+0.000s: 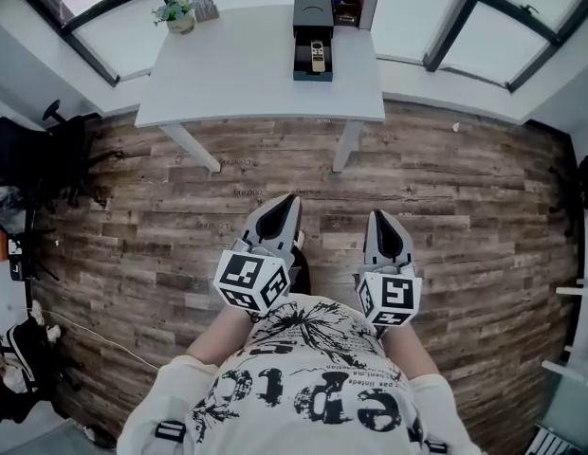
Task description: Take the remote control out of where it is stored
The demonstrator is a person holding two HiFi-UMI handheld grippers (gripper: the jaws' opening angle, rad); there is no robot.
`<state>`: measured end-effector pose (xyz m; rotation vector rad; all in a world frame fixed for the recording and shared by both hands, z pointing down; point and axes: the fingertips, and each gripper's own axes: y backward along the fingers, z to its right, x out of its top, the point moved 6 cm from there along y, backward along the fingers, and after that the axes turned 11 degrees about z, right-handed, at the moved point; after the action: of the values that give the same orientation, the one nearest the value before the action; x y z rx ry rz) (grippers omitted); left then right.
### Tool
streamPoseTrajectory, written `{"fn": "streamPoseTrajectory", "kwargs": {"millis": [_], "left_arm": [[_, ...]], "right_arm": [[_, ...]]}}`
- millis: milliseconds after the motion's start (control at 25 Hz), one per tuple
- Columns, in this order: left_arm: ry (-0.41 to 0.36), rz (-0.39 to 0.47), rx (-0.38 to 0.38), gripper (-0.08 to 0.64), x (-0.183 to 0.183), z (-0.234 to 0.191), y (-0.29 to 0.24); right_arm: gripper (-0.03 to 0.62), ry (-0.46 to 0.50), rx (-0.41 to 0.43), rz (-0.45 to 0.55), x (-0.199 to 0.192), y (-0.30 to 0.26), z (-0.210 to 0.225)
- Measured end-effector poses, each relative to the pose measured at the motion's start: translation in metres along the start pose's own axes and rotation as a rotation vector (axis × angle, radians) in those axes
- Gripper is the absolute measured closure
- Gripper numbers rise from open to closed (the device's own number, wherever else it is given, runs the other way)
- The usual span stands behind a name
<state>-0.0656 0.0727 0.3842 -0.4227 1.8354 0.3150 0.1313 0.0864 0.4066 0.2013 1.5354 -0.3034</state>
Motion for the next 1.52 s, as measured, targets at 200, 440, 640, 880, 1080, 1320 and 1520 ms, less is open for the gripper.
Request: {"fn": "streamPoseTrajectory", "kwargs": {"millis": [200,440,640,880,1080,1320,1520], "left_arm": [[-0.03,0.035,-0.05,0.549,0.034,-0.058,-0.076],[-0.029,0.04,-0.065,0.549,0.061,-0.131,-0.142],[-0.008,0.015,-0.036,0.549,0.066,-0.176,-0.171],[-0.073,-0.013,0.007,0.549,0.058,-0.194,-0.202],[-0.091,-0.002,0.049,0.549,0.055,-0.199,-0.239],[-0.046,-0.02,0.15,0.549,0.044,-0.2,-0.315],[-0.042,-0.08,0.291,0.549,0.027,-0.195,-0.378]], "right_arm": [[0.591,-0.004,-0.05,0.007,0.02,-0.086,0.005],[0.591,0.02,-0.069,0.018,0.031,-0.184,-0.003],[0.591,0.006,-0.058,-0.016,0.024,-0.234,-0.013],[0.591,-0.041,-0.039,-0.068,0.007,-0.278,0.007],[0.591,-0.044,0.026,-0.061,0.007,-0.322,0.033],[0.591,-0.04,0.121,-0.046,0.015,-0.393,0.093],[0.591,-0.055,0.206,-0.09,0.016,-0.441,0.148]]}}
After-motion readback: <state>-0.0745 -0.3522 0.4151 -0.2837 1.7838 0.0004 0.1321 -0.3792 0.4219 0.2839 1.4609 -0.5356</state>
